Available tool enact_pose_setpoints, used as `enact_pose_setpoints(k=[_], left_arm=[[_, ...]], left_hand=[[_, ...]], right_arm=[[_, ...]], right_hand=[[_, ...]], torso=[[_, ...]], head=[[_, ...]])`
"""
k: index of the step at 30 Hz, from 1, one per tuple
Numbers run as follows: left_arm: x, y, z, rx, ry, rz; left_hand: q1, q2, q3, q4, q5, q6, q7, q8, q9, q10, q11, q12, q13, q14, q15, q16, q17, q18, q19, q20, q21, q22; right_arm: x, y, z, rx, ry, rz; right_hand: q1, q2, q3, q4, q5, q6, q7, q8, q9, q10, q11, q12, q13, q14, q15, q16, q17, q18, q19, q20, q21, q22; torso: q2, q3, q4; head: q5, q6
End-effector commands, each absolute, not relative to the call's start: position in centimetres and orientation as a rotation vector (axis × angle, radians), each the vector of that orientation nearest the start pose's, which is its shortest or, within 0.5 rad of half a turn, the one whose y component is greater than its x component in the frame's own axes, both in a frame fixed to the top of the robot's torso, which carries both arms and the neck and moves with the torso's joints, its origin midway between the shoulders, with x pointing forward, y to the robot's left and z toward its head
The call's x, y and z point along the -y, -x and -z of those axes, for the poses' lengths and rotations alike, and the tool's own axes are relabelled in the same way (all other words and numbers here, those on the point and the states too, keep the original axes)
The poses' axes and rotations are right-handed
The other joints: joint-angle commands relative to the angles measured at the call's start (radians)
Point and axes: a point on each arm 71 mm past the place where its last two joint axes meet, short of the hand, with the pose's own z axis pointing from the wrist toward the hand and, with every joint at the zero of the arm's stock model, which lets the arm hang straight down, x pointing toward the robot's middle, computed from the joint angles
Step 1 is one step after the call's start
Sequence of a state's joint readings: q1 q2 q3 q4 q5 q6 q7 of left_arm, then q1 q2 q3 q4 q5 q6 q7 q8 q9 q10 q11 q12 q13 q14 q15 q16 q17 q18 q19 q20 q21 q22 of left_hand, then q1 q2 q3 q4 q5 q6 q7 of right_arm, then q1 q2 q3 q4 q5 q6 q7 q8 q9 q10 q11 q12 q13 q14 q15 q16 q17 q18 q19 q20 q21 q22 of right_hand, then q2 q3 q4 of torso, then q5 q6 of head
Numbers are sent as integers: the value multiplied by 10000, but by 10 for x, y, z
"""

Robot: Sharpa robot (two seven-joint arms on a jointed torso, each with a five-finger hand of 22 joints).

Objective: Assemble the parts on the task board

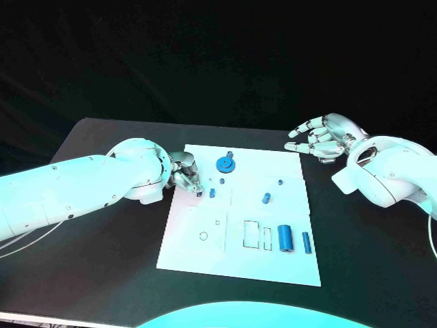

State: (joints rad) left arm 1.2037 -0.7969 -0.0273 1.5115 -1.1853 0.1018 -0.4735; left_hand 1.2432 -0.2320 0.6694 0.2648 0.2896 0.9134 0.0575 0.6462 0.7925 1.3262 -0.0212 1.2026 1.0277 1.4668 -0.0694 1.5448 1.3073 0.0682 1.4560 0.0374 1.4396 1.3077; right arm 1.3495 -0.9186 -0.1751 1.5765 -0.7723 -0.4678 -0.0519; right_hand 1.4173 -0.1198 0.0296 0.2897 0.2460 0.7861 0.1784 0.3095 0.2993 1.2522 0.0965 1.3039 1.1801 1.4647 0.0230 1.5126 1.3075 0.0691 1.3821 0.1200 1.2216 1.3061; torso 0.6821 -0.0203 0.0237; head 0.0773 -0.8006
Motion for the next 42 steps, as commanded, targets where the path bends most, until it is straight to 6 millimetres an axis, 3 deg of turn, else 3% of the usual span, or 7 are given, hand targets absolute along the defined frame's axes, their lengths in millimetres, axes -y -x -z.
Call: enact_pose_setpoints(k=[1, 42], left_arm=[[-194, -480, 217, -22562, 566, 4333], [-198, -480, 221, -22889, 606, 3743]], left_hand=[[-8, 108, 1919, -1864, 65, 41, -3, 32, 14, 75, 22, 63, 3, 934, -55, 35, 2267, -132, 57, -11, 34, 50], [-49, 79, 1995, -1899, 99, 72, -10, 39, 22, 102, 13, 75, 21, 931, -64, 30, 2257, -130, 56, -19, 31, 44]], right_arm=[[237, -488, 160, -16694, -4796, -8695], [238, -488, 161, -16666, -4800, -8684]], right_hand=[[-33, 47, 63, -4, -22, 19, -30, 47, -9, -44, -55, -13, -9, 670, -77, -42, 1042, 164, -59, -6, -36, -9], [-37, 61, 78, -4, -23, 17, -32, 57, -16, -35, -57, -8, -3, 670, -80, -45, 1045, 164, -58, -9, -45, -11]], torso=[[1, -1, 7], [1, 0, 1]], head=[[-3, 1], [29, -10]])
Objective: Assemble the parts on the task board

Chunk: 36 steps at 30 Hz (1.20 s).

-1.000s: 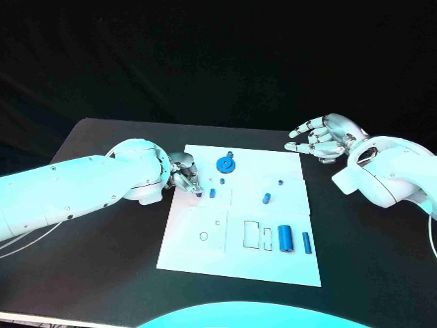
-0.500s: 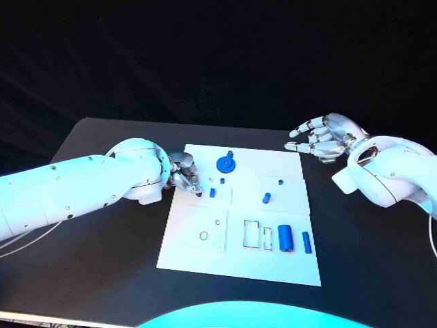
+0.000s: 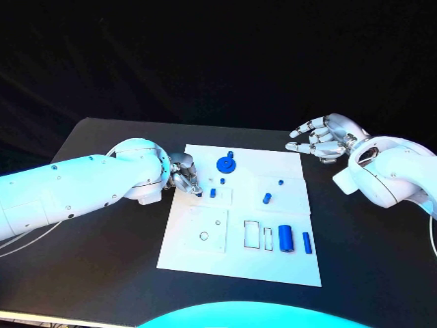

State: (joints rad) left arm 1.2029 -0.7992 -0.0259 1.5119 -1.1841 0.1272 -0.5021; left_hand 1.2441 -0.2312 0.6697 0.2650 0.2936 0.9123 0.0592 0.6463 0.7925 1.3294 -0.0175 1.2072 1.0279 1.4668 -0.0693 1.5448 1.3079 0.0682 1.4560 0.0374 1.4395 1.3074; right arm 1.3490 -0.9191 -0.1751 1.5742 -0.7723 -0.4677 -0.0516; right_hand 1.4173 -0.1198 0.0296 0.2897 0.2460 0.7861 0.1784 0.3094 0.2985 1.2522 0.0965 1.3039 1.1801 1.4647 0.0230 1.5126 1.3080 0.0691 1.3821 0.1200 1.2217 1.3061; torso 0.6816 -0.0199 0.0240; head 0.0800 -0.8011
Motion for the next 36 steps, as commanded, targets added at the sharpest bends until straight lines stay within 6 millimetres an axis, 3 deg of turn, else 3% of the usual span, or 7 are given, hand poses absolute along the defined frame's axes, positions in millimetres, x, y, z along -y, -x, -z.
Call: enact_pose_setpoints(k=[1, 14, 20, 36], left_arm=[[-198, -480, 221, -22884, 589, 3729], [-192, -480, 222, -22930, 599, 3782], [-189, -481, 222, -23003, 720, 3981], [-190, -483, 223, -23045, 1121, 3960]], left_hand=[[-62, 68, 1999, -1904, 64, 86, -28, 39, 23, 71, -25, 28, 19, 931, -65, 28, 2248, -131, 56, -20, 31, 46], [-132, 29, 2072, -1927, 132, 122, -39, 55, 37, 122, -35, 70, 75, 934, -74, 32, 2254, -129, 55, -29, 28, 39], [-410, -112, 2104, -1931, 320, 239, -93, 101, 67, 312, -70, 252, 327, 961, -90, 90, 2346, -133, 64, -45, 32, 53], [-966, -141, 1627, -1672, 152, 321, -241, 120, 109, 428, -168, 260, 366, 966, -160, 103, 2364, -134, 69, -104, 22, 60]], right_arm=[[238, -488, 161, -16657, -4801, -8683], [239, -488, 160, -16630, -4816, -8672], [239, -487, 160, -16622, -4823, -8668], [241, -487, 160, -16606, -4843, -8645]], right_hand=[[-37, 61, 78, -4, -23, 17, -32, 57, -8, -35, -58, -8, -4, 670, -80, -45, 1039, 164, -59, -9, -45, -11], [-32, 64, 89, -9, -23, 17, -34, 65, -14, -25, -60, -2, 2, 672, -83, -46, 1044, 164, -56, -11, -49, -11], [-32, 64, 89, -9, -23, 17, -34, 65, -14, -25, -60, -2, 2, 672, -83, -46, 1044, 164, -56, -11, -49, -11], [-33, 58, 94, -10, -25, 14, -35, 70, -19, -40, -61, -15, -19, 668, -85, -55, 1028, 164, -57, -13, -58, -14]], torso=[[6, -3, -3], [7, 2, -10], [6, 11, -4], [6, 2, -6]], head=[[4, -4], [26, 0], [14, -7], [10, -22]])
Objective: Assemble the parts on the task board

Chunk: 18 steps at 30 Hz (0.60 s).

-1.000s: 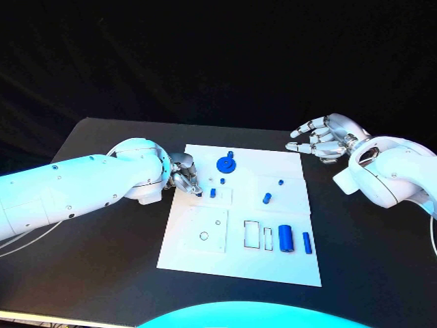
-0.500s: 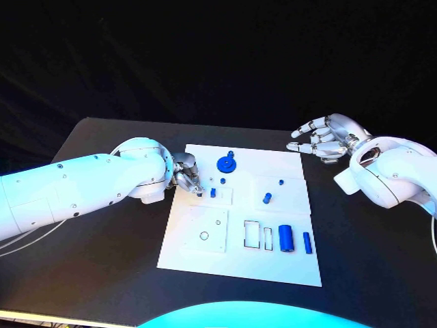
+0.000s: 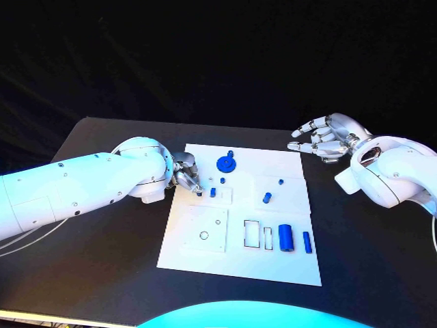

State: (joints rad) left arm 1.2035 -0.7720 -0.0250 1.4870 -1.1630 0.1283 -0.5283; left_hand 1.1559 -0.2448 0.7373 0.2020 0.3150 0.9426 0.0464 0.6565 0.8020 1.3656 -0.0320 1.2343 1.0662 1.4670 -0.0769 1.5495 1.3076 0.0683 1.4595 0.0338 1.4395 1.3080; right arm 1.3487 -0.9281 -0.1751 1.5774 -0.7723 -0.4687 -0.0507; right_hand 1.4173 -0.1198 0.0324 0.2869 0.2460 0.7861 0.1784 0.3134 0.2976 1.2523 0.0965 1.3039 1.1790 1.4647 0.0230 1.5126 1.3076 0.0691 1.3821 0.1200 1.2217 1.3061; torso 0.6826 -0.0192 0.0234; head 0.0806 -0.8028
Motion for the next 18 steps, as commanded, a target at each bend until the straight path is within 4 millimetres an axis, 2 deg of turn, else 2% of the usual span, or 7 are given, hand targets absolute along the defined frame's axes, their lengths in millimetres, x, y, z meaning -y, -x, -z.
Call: enact_pose_setpoints(k=[1, 9, 18], left_arm=[[-191, -484, 223, -23047, 1156, 3940], [-192, -485, 224, -23113, 1312, 3909], [-194, -486, 225, -23153, 1423, 3862]], left_hand=[[-121, -5, 889, -1013, -70, 21, -123, 12, 12, 60, -30, -23, -30, 961, -91, 51, 2357, -136, 37, -75, 25, 62], [-735, -58, -885, -174, -226, 253, -198, -175, -137, -9, -90, -73, -30, 950, -152, 33, 2324, -138, 44, -146, -5, 54], [-778, -45, -1825, 357, -243, 316, -174, -282, -202, -42, -70, -100, -29, 947, -145, 29, 2314, -138, 50, -145, -16, 59]], right_arm=[[241, -487, 160, -16604, -4844, -8646], [241, -487, 160, -16594, -4848, -8642], [243, -487, 160, -16549, -4876, -8609]], right_hand=[[-33, 58, 66, 18, -25, 14, -35, 30, -10, -40, -61, -15, -8, 668, -85, -55, 1032, 163, -57, -13, -58, -15], [-39, 55, 65, 21, -26, 12, -35, 31, -12, -37, -61, -13, -5, 666, -85, -59, 1025, 166, -63, -14, -71, -24], [-39, 55, 65, 21, -26, 12, -35, 31, -12, -37, -61, -13, -5, 666, -85, -59, 1025, 166, -63, -14, -71, -24]], torso=[[-7, -6, 2], [-8, -13, 4], [-6, -15, 8]], head=[[6, -3], [-3, -14], [-4, -24]])
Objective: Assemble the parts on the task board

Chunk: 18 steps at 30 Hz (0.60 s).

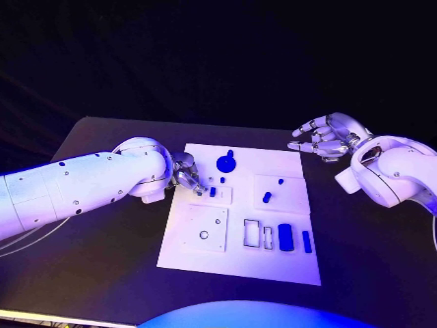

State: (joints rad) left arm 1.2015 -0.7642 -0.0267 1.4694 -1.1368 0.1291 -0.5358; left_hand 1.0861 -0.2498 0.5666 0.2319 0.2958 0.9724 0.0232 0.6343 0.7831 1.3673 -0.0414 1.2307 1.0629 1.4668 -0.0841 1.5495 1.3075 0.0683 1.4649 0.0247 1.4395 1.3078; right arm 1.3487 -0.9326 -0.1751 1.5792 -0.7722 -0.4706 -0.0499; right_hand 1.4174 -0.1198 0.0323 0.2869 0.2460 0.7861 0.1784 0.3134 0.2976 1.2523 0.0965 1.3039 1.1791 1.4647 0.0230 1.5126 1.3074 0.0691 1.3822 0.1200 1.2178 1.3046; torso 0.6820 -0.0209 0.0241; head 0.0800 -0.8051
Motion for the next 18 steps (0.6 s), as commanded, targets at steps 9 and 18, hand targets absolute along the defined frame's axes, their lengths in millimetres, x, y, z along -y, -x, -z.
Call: enact_pose_setpoints(k=[9, 18], left_arm=[[-196, -488, 226, -23100, 1559, 3779], [-200, -490, 226, -23020, 1703, 3694]], left_hand=[[-55, -2, -673, 395, -72, 42, 70, -104, -31, -69, 35, -75, 9, 947, -66, 26, 2309, -139, 0, -48, -21, 67], [-112, 30, -1048, 589, -95, 63, 83, -133, -44, -67, 46, -73, 24, 949, -59, 30, 2313, -138, 0, -43, -27, 65]], right_arm=[[242, -487, 160, -16545, -4867, -8620], [243, -487, 160, -16534, -4873, -8610]], right_hand=[[-59, 49, 63, 28, -28, 6, -34, 35, -20, -53, -60, -27, -28, 664, -86, -65, 1017, 168, -67, -15, -46, -16], [-67, 48, 63, 30, -28, 4, -34, 37, -22, -54, -60, -27, -29, 663, -86, -67, 1012, 169, -69, -16, -53, -20]], torso=[[-4, 5, -1], [0, -1, -6]], head=[[-5, 10], [-20, 33]])
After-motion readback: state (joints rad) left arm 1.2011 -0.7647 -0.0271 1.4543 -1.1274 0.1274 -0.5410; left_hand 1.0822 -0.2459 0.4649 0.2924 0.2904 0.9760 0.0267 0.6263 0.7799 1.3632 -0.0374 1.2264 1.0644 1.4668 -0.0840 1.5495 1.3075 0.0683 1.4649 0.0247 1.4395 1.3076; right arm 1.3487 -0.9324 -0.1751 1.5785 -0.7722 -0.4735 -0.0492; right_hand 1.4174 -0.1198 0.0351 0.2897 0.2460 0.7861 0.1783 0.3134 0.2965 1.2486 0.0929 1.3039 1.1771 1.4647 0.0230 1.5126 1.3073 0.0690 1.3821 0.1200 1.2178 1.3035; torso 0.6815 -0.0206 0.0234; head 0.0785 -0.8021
